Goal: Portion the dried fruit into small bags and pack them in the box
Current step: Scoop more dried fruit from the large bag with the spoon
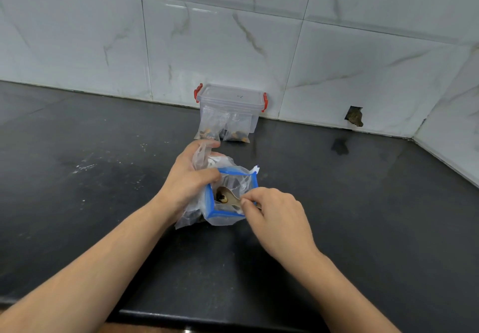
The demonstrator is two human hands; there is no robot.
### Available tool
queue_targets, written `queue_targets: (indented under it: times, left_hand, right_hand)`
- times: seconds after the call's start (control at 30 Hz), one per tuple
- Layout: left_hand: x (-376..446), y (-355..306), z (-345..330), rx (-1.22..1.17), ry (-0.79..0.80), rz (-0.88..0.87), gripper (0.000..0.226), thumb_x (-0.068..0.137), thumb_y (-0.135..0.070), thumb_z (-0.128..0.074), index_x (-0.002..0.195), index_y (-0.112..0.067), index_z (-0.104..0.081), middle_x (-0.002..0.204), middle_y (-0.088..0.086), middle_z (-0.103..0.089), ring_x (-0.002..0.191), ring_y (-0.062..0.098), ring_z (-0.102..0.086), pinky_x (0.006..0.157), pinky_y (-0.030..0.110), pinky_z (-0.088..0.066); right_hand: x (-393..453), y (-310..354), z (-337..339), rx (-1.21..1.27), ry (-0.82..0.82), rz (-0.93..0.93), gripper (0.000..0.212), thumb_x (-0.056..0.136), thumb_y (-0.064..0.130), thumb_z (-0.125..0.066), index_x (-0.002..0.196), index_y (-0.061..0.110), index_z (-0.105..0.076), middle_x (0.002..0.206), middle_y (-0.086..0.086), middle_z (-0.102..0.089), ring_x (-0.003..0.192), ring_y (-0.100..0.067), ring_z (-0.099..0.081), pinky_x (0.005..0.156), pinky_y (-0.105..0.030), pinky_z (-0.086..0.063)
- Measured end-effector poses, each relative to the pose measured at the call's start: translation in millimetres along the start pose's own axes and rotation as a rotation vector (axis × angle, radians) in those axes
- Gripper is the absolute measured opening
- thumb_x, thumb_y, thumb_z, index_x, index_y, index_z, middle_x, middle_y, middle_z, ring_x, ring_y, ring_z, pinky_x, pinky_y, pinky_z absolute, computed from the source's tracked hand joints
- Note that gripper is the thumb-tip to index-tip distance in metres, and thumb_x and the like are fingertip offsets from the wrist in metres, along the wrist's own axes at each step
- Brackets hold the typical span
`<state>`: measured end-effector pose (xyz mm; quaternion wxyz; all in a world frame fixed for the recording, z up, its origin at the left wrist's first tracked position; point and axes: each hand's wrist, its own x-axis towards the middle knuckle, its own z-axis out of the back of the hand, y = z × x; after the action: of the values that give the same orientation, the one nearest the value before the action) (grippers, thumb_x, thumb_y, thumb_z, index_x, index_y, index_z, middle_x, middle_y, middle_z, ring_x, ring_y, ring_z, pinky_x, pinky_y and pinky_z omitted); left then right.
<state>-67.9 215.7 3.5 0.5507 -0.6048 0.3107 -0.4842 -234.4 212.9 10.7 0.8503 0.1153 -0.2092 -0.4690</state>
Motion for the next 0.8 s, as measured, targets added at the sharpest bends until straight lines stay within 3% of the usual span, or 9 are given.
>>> queue_targets:
  times: [0.07,0.17,0.23,0.3,0.4,0.5,0.57,0.67,0.8]
  left_hand:
    - [-1.2,0.0,-1.8,-0.001,0.024,-0.019,0.055,0.071,0.018,-0.058,0.113,-0.018,-0.058,0.101,-0.007,-0.060,0.074,-0.015,-0.059,0.059,0.007,-0.047]
    - [0.2,1.7,0.4,-0.007,0.018,-0.028,0.056,0.071,0.018,-0.058,0.113,-0.019,-0.059,0.101,-0.008,-0.060,0.078,-0.015,-0.059,0.060,0.008,-0.048]
    - [0.8,1.9,0.9,-0.017,0.020,-0.018,0.055,0.066,0.012,-0.061,0.111,-0.021,-0.060,0.099,-0.008,-0.062,0.079,-0.010,-0.061,0.061,0.010,-0.048]
    - [1.1,3.6,-0.2,-0.057,0.043,-0.004,0.058,0.058,0.003,-0.061,0.110,-0.021,-0.061,0.098,-0.002,-0.066,0.081,0.002,-0.064,0.062,0.017,-0.052]
    - [1.1,5.3,-2.1,-0.035,0.081,-0.001,0.057,0.056,-0.001,-0.062,0.109,-0.023,-0.061,0.101,0.005,-0.067,0.085,0.016,-0.067,0.066,0.023,-0.055]
    - [0.2,4.2,-0.1,0.030,0.085,-0.030,0.055,0.057,-0.004,-0.062,0.108,-0.024,-0.060,0.101,0.005,-0.067,0.085,0.017,-0.066,0.066,0.022,-0.054]
    - [1.5,3.0,2.3,0.037,0.062,-0.040,0.054,0.059,-0.002,-0.063,0.110,-0.021,-0.060,0.098,0.002,-0.066,0.081,0.007,-0.065,0.065,0.017,-0.051]
    - [1.7,0.4,2.9,0.034,0.052,-0.040,0.053,0.065,0.005,-0.065,0.113,-0.018,-0.059,0.097,-0.004,-0.064,0.077,-0.004,-0.063,0.062,0.011,-0.048]
    - [0.8,4.3,1.8,0.026,0.084,-0.030,0.058,0.057,-0.009,-0.064,0.111,-0.029,-0.059,0.106,-0.002,-0.064,0.086,0.002,-0.064,0.068,0.015,-0.050]
  right_hand:
    - [4.9,-4.8,-3.0,0.052,0.026,-0.015,0.026,0.092,0.025,-0.046,0.081,0.012,-0.066,0.073,0.001,-0.066,0.067,-0.019,-0.059,0.065,-0.034,-0.050]
    - [11.1,-12.4,-2.6,0.210,0.106,-0.105,0.032,0.091,0.022,-0.049,0.068,0.000,-0.054,0.056,-0.004,-0.047,0.053,-0.017,-0.042,0.055,-0.031,-0.038]
    - [9.5,-11.3,-3.6,0.202,0.146,-0.116,0.030,0.092,0.023,-0.048,0.072,0.001,-0.057,0.061,-0.005,-0.052,0.057,-0.019,-0.049,0.057,-0.032,-0.039]
    - [2.4,-1.4,-15.5,-0.088,0.038,-0.022,0.020,0.087,0.024,-0.054,0.074,0.010,-0.062,0.071,-0.008,-0.065,0.066,-0.029,-0.061,0.050,-0.033,-0.039]
    - [-5.3,17.4,-23.0,-0.398,-0.044,0.097,0.016,0.068,0.021,-0.073,0.062,0.015,-0.060,0.058,-0.007,-0.062,0.046,-0.030,-0.054,0.038,-0.022,-0.011]
    - [5.6,4.6,-13.6,-0.108,0.063,0.030,0.026,0.089,0.021,-0.046,0.063,0.016,-0.047,0.068,-0.007,-0.053,0.066,-0.030,-0.051,0.053,-0.032,-0.030]
    - [10.3,-6.6,-2.1,0.158,0.116,-0.087,0.034,0.088,0.018,-0.047,0.057,0.007,-0.041,0.058,-0.005,-0.040,0.057,-0.022,-0.040,0.055,-0.031,-0.031]
    - [7.0,-16.9,4.0,0.588,0.198,-0.299,0.028,0.088,0.014,-0.052,0.074,-0.009,-0.059,0.050,-0.002,-0.033,0.043,-0.011,-0.025,0.043,-0.022,-0.025]
    - [3.6,-26.2,16.2,0.776,0.241,-0.426,0.023,0.089,0.020,-0.054,0.088,0.008,-0.074,0.046,0.004,-0.031,0.038,-0.006,-0.017,0.038,-0.017,-0.013]
